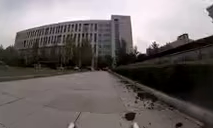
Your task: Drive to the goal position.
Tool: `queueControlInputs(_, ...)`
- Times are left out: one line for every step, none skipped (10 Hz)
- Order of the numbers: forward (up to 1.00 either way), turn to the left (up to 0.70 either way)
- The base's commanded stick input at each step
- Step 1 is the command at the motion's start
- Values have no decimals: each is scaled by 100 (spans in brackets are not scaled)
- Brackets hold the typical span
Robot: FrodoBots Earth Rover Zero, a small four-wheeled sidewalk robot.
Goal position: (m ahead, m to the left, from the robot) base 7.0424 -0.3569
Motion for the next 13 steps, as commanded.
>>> queueControlInputs(70,0)
queueControlInputs(70,0)
queueControlInputs(70,0)
queueControlInputs(70,0)
queueControlInputs(70,0)
queueControlInputs(70,0)
queueControlInputs(70,0)
queueControlInputs(70,0)
queueControlInputs(70,0)
queueControlInputs(70,0)
queueControlInputs(70,0)
queueControlInputs(70,0)
queueControlInputs(70,0)
